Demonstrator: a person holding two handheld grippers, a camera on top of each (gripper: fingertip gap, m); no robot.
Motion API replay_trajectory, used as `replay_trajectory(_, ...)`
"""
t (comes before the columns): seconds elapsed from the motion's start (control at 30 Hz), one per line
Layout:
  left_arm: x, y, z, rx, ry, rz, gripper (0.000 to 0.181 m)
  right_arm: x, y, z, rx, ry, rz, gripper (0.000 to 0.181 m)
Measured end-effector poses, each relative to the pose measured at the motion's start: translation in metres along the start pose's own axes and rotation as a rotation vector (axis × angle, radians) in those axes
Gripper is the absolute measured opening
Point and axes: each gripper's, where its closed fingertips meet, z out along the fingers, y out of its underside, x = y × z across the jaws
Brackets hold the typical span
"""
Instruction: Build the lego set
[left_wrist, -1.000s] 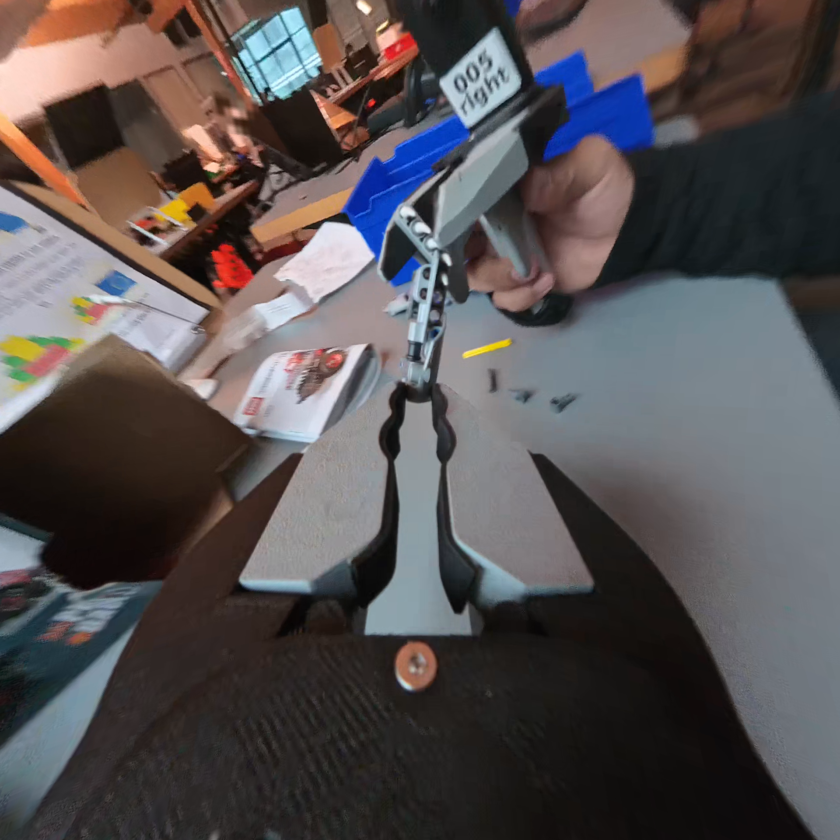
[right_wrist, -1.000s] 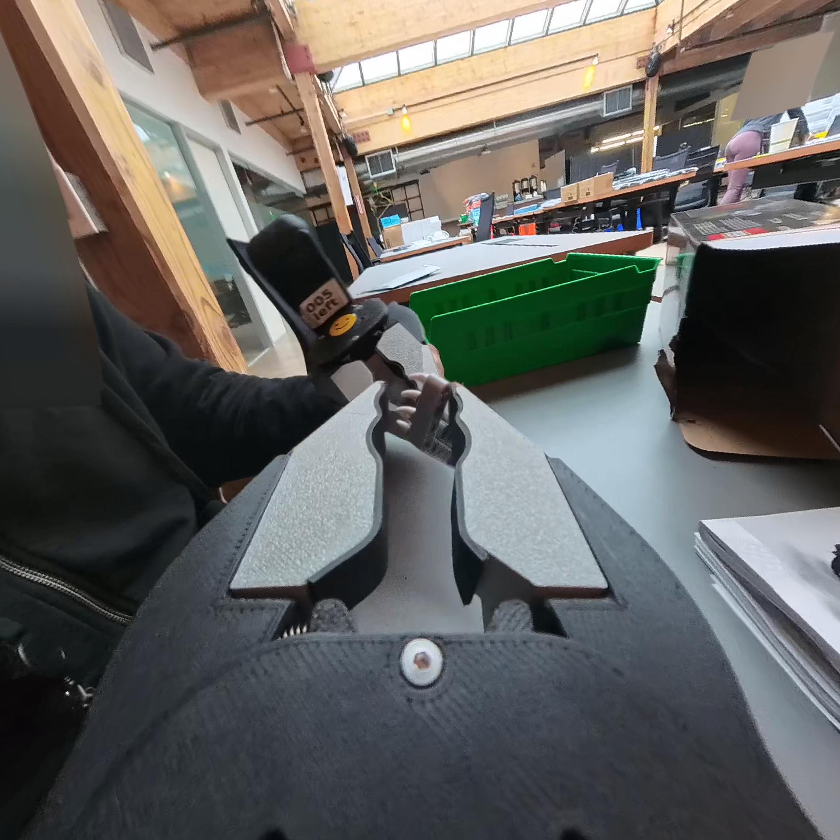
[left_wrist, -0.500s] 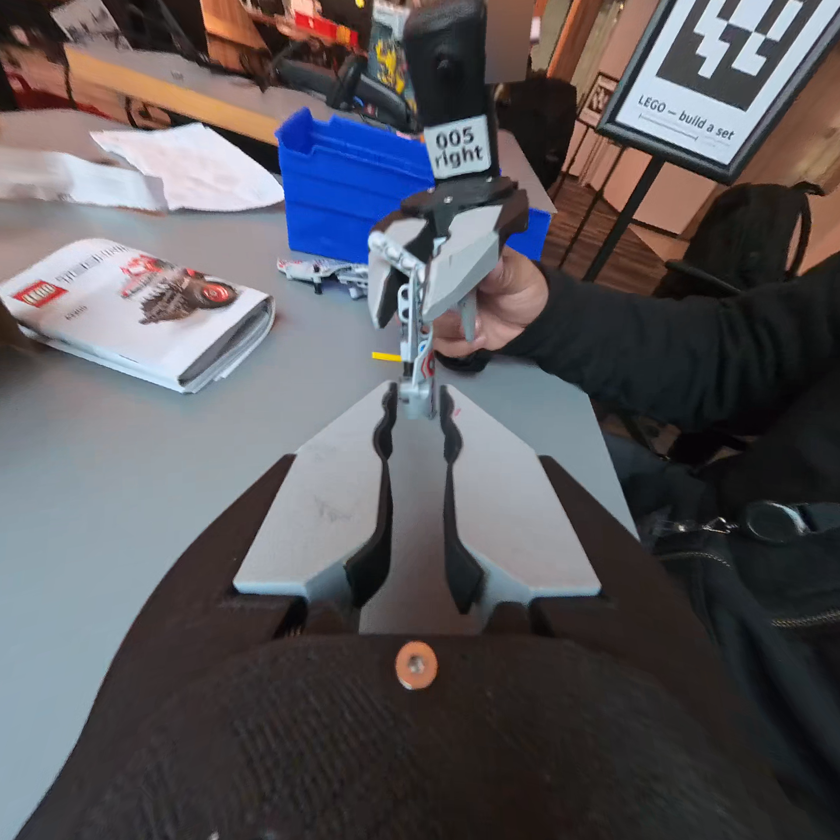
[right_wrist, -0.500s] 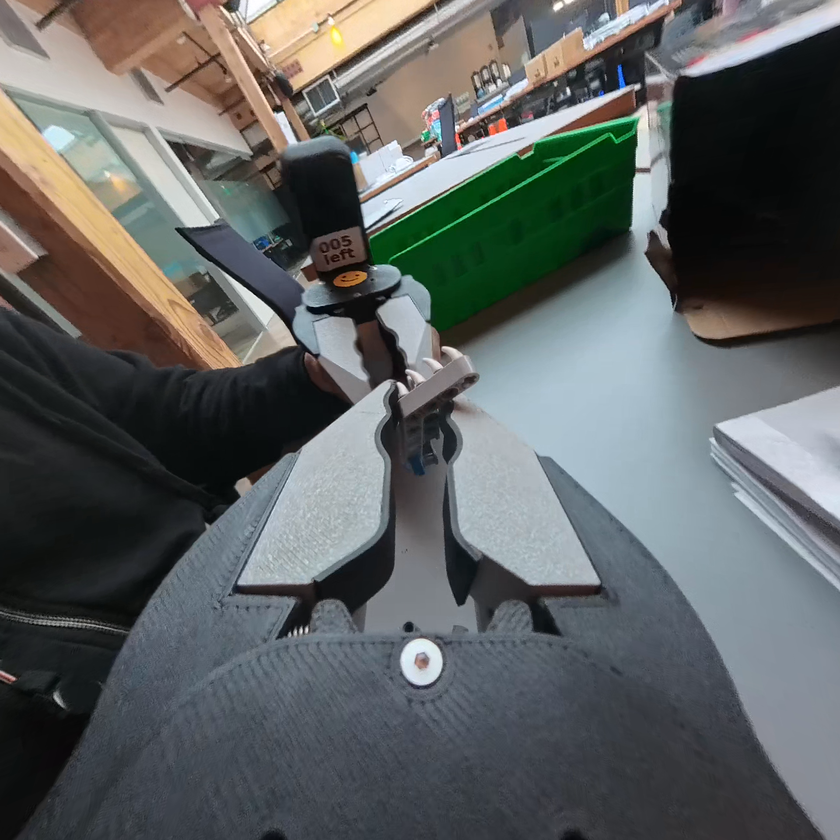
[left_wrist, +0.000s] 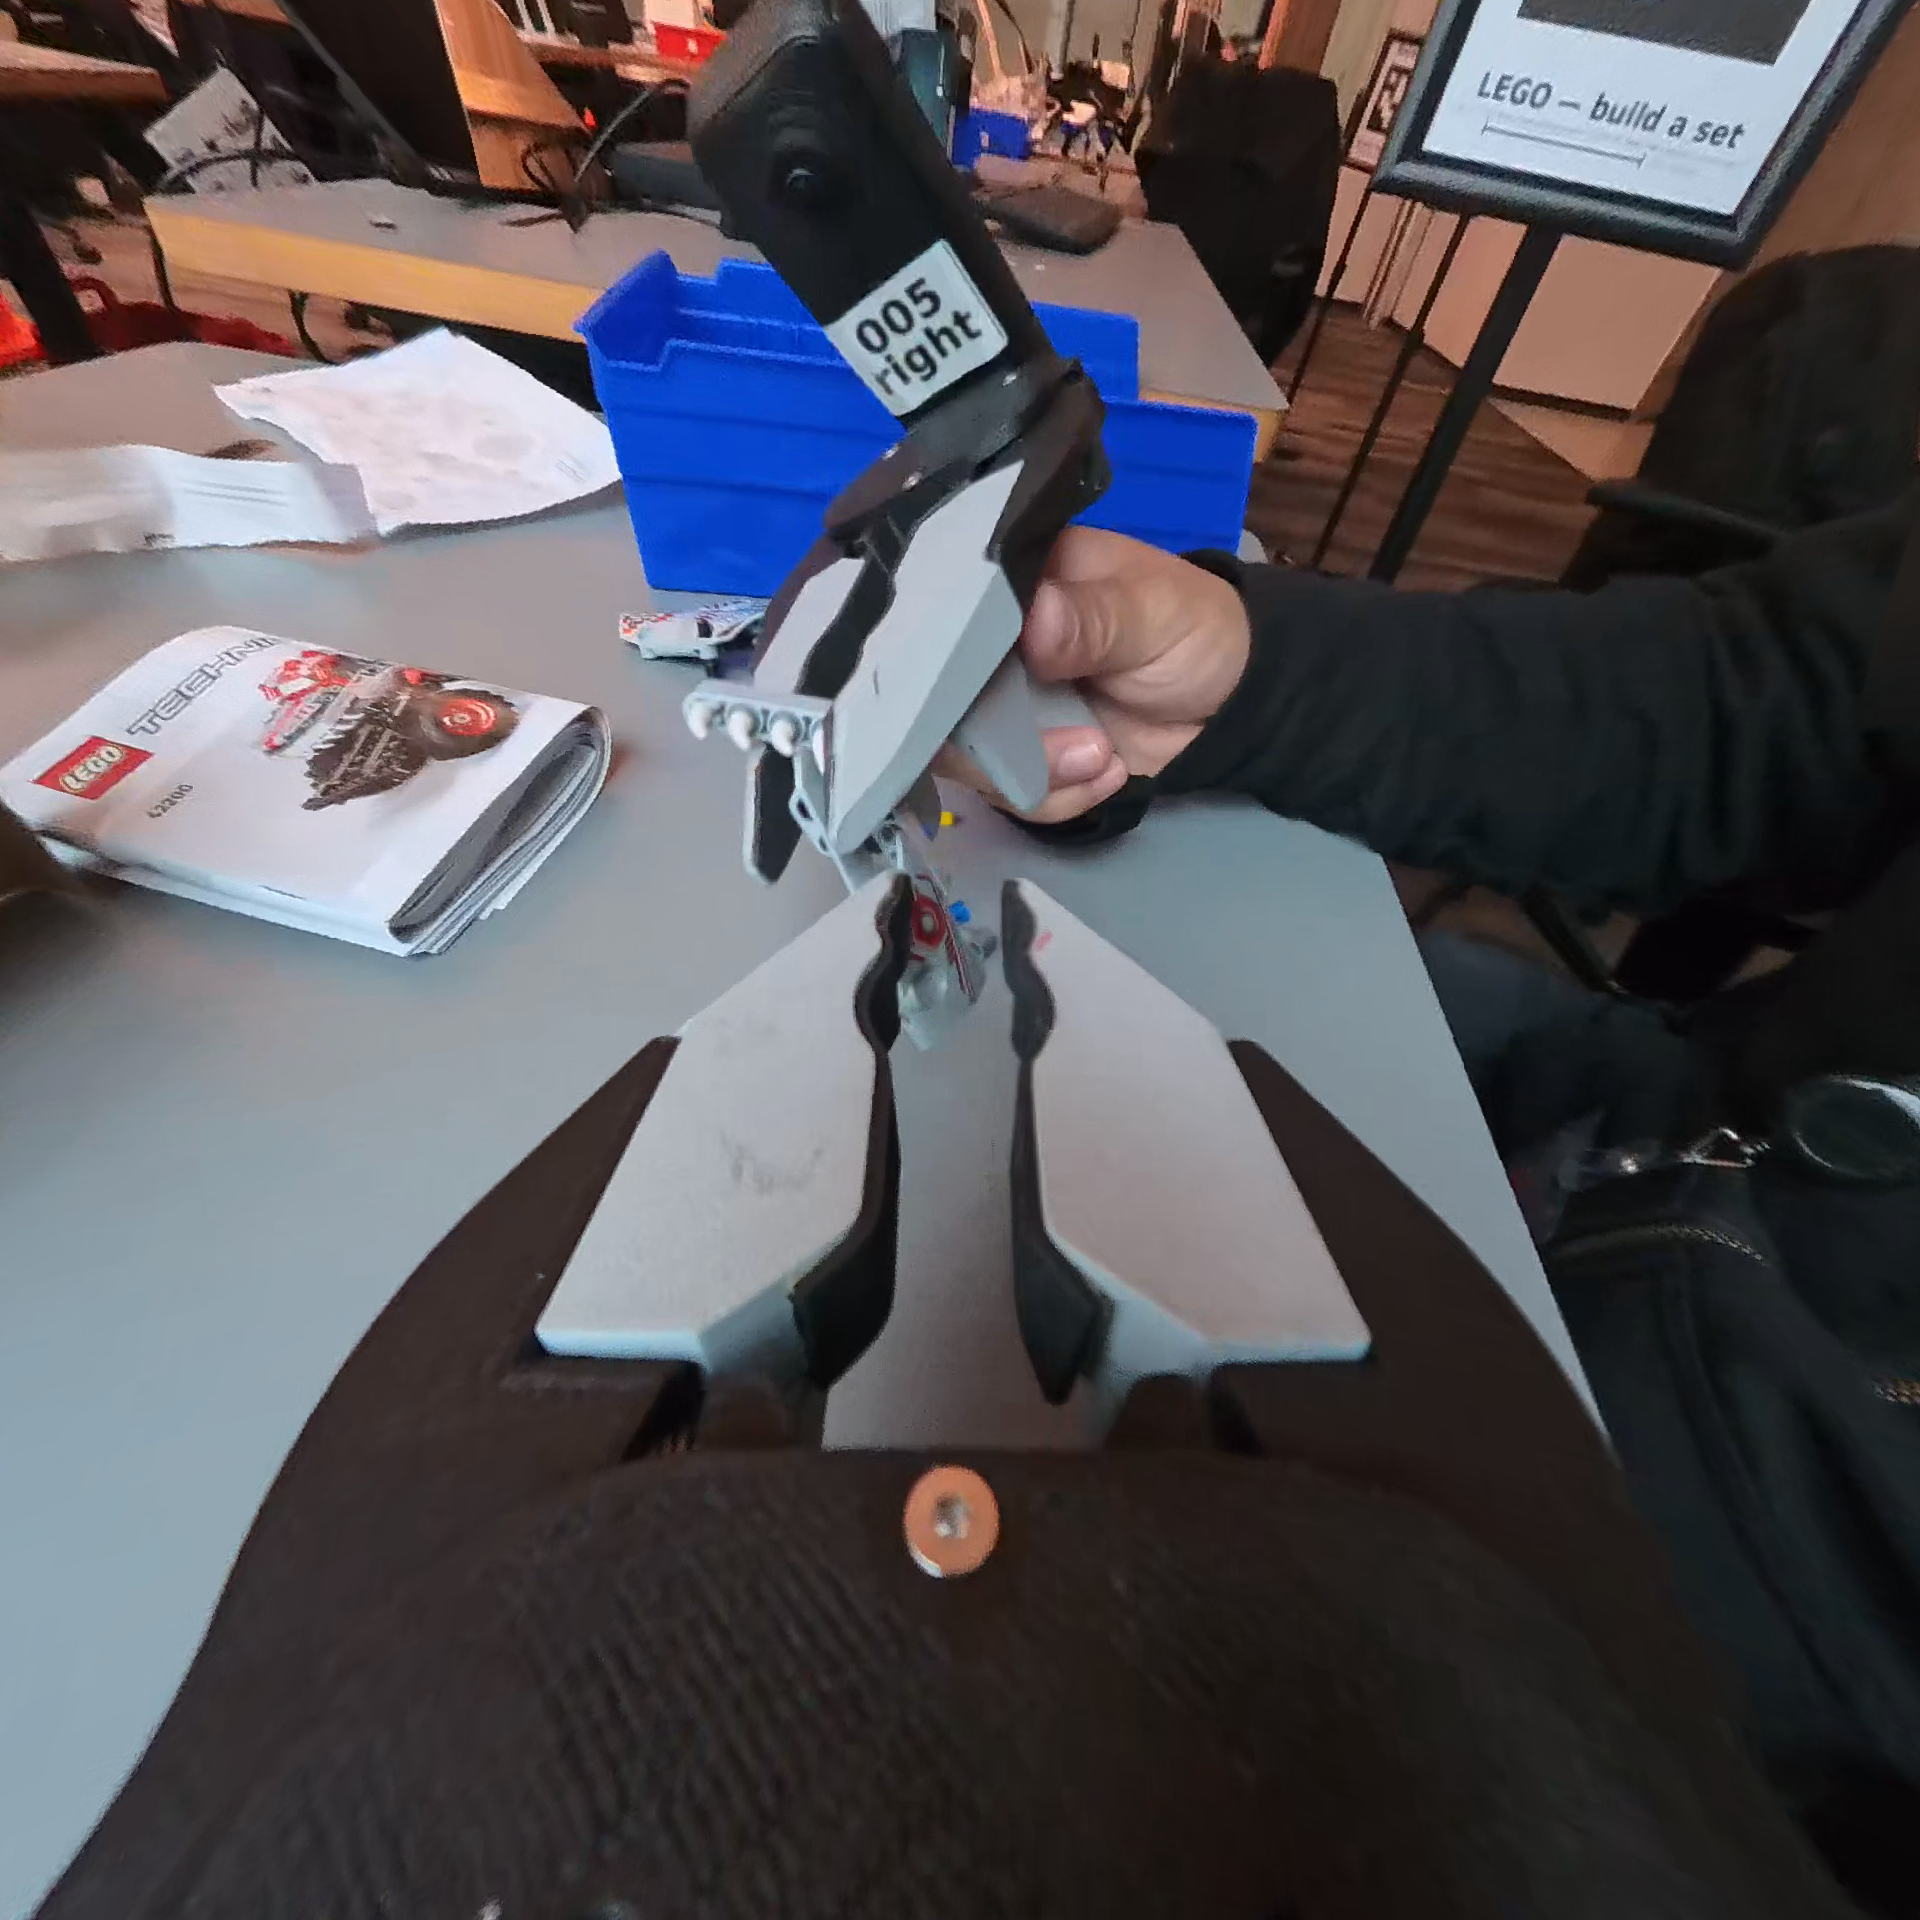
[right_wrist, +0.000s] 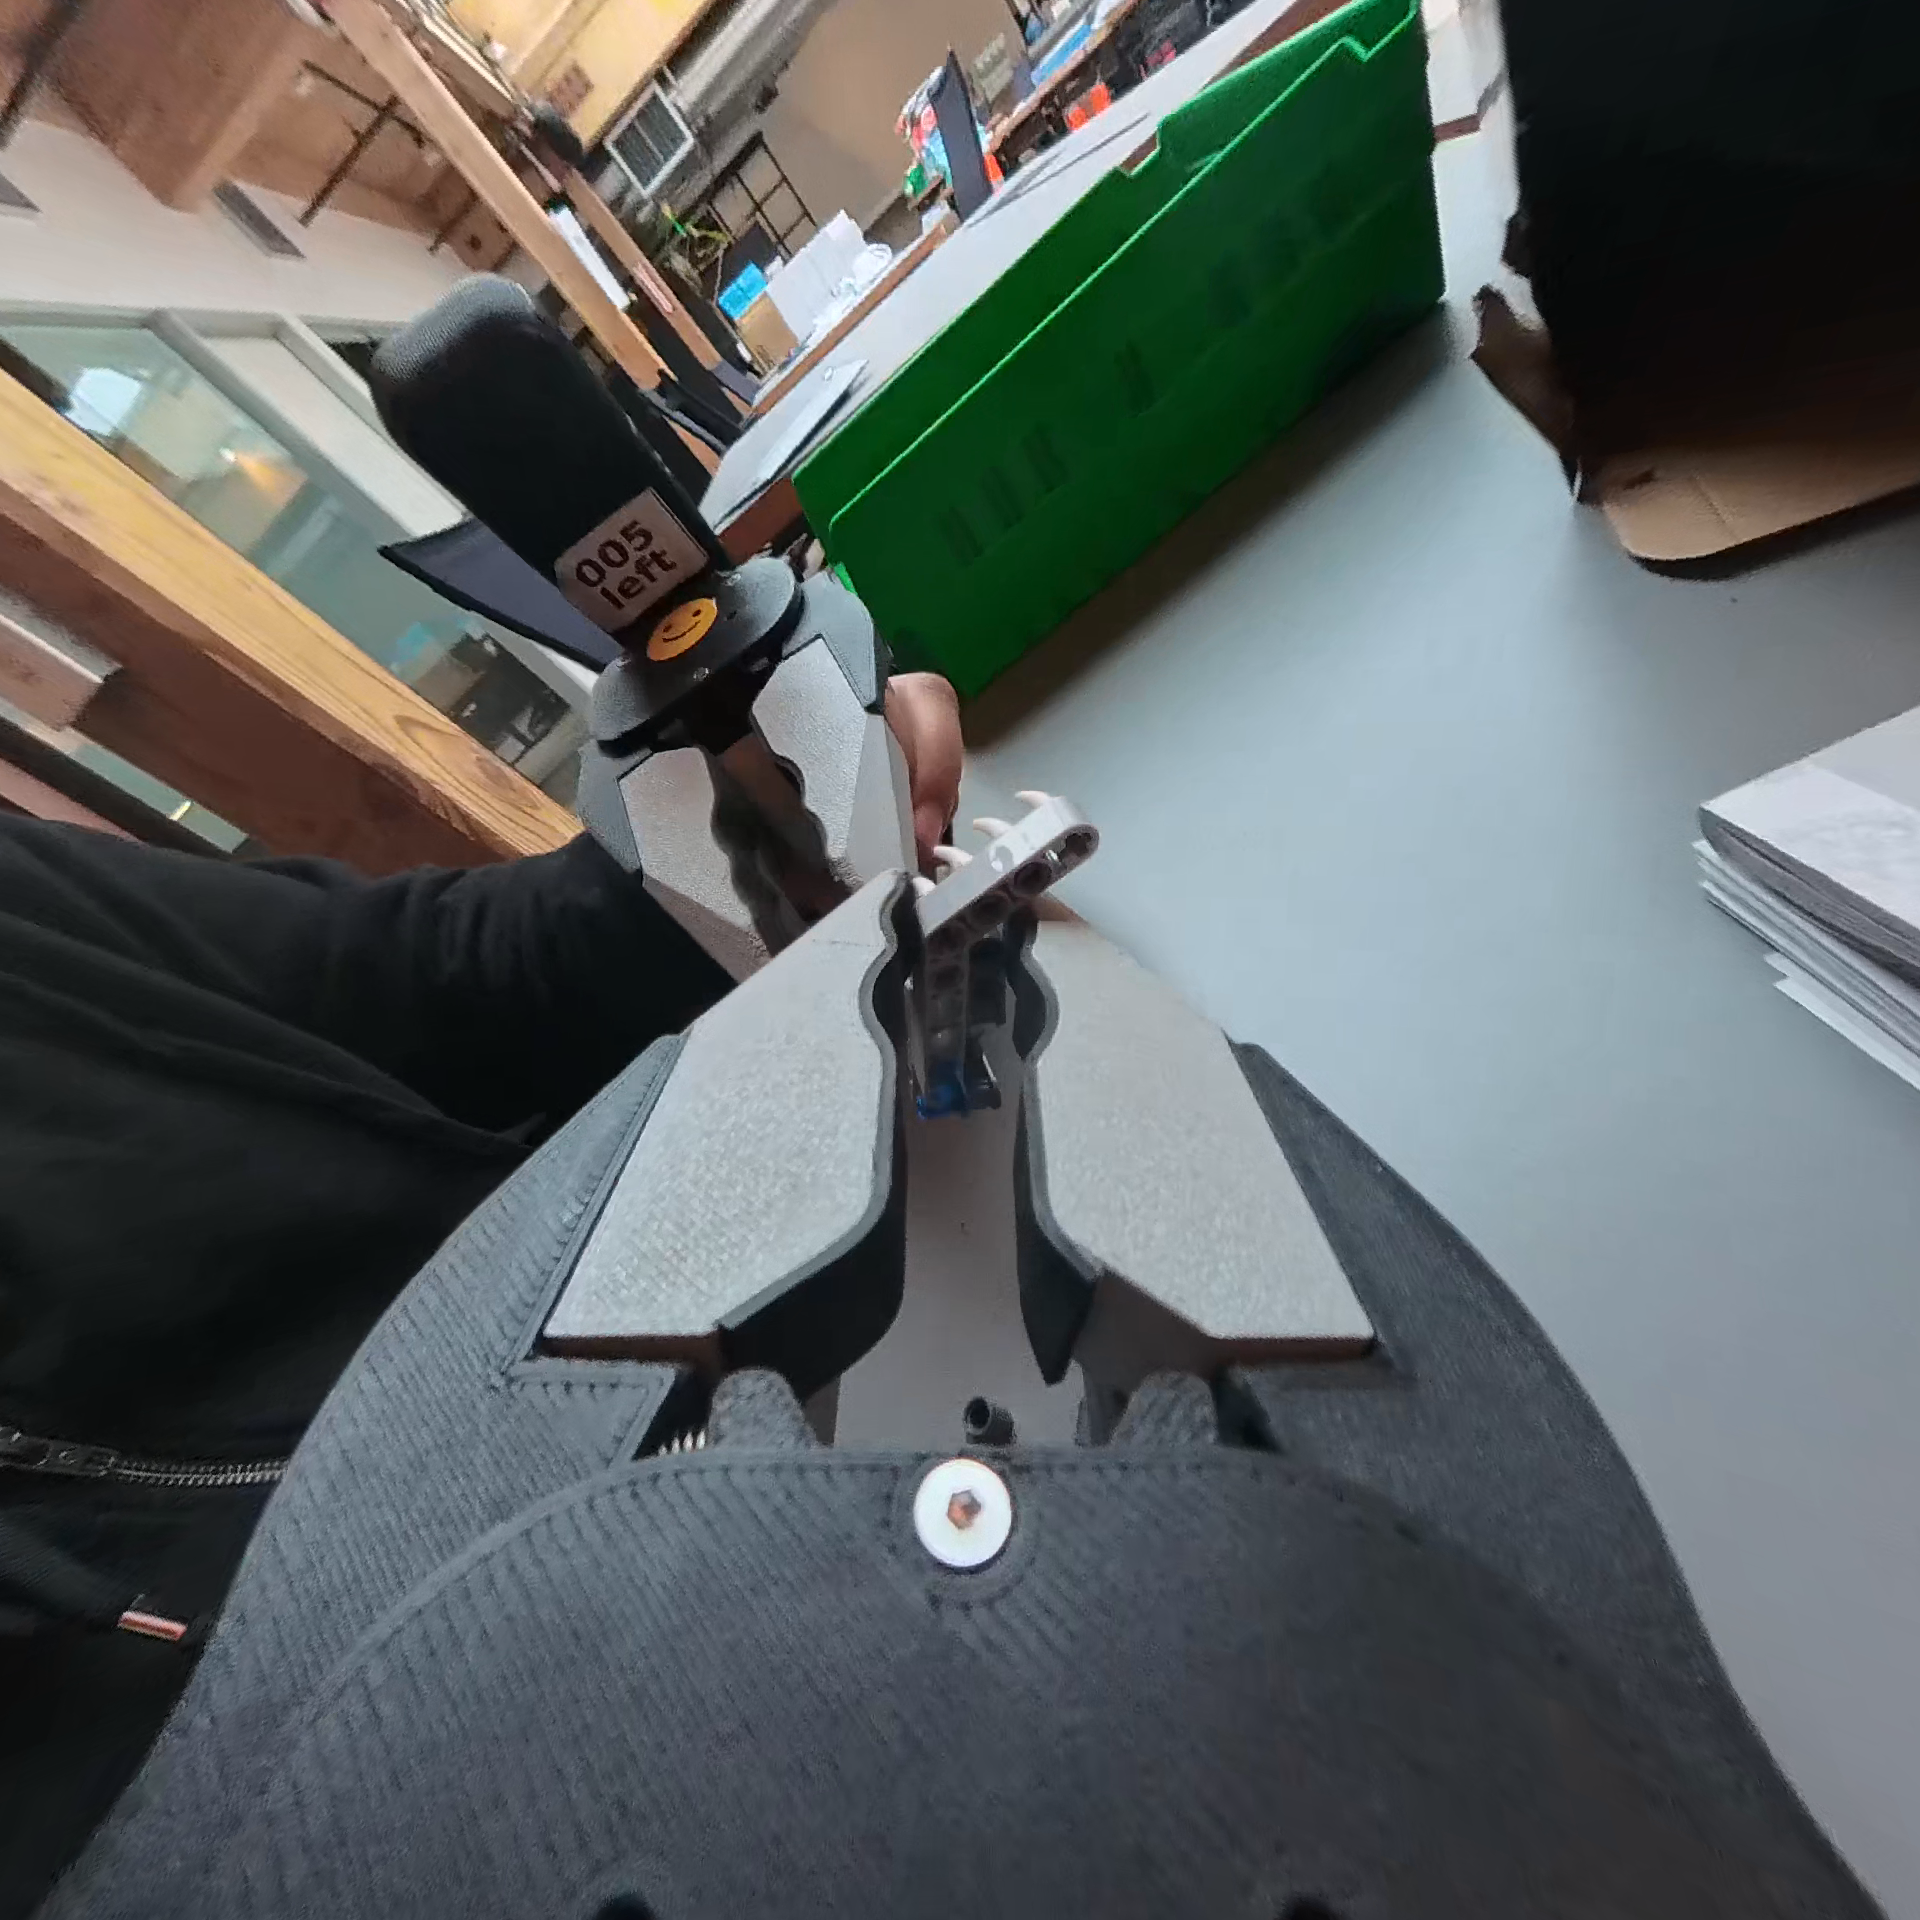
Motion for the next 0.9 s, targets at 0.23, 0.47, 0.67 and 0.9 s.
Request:
replay_trajectory(0.23, -0.003, 0.009, 0.006, -0.064, -0.053, 0.047, 0.008, 0.000, 0.005, 0.006, -0.028, 0.014, -0.009, 0.013)
replay_trajectory(0.47, -0.005, 0.009, 0.008, -0.065, -0.056, 0.007, 0.002, 0.000, 0.003, 0.010, -0.013, -0.001, 0.026, 0.013)
replay_trajectory(0.67, -0.016, 0.001, -0.005, 0.018, -0.014, -0.143, 0.014, -0.011, -0.015, -0.002, 0.103, -0.079, 0.019, 0.013)
replay_trajectory(0.9, 0.007, -0.008, 0.000, 0.079, 0.233, -0.347, 0.011, -0.028, -0.015, 0.005, 0.105, -0.144, -0.045, 0.013)
